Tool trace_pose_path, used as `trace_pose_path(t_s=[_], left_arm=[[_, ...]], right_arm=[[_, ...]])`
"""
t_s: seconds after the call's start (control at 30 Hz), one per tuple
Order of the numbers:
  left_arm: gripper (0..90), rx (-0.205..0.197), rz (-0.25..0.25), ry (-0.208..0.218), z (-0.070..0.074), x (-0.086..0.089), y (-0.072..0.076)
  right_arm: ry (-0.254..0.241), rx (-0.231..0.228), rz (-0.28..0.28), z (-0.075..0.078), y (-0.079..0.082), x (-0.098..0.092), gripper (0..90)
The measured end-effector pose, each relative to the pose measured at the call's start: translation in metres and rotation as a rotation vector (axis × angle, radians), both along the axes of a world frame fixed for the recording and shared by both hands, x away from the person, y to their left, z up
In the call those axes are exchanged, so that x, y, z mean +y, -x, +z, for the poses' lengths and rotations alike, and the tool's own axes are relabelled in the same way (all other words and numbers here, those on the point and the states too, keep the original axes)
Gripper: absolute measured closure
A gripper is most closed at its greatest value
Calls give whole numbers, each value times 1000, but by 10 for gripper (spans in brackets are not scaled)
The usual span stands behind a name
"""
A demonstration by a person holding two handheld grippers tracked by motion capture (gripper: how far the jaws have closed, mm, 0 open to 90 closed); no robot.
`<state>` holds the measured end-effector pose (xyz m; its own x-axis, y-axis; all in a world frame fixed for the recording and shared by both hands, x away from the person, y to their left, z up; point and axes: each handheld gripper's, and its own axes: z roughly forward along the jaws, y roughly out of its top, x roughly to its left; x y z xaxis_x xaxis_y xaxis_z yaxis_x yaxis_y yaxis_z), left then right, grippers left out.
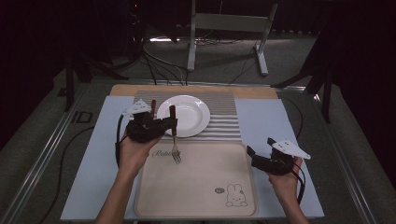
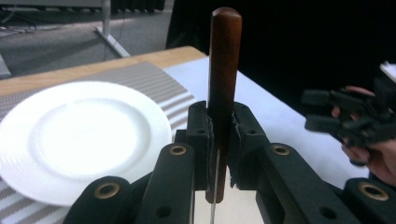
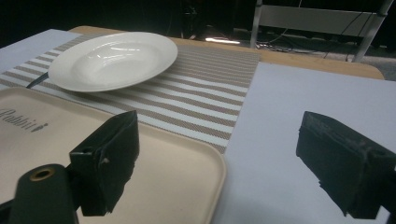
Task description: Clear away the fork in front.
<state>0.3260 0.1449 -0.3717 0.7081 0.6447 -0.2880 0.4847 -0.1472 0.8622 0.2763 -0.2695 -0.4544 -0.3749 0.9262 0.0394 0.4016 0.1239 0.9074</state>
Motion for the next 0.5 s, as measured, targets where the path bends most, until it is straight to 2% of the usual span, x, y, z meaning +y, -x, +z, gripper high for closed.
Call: trace_pose_path(t_s=[0.2,0.5], left_arm=[[805,23,-16,-15,-4,13,10],[805,59,0,-35,-13,29,21]], right_arm=[[7,-5,5,0,1,2,134],[6,-14,-3,1,1,2,133]])
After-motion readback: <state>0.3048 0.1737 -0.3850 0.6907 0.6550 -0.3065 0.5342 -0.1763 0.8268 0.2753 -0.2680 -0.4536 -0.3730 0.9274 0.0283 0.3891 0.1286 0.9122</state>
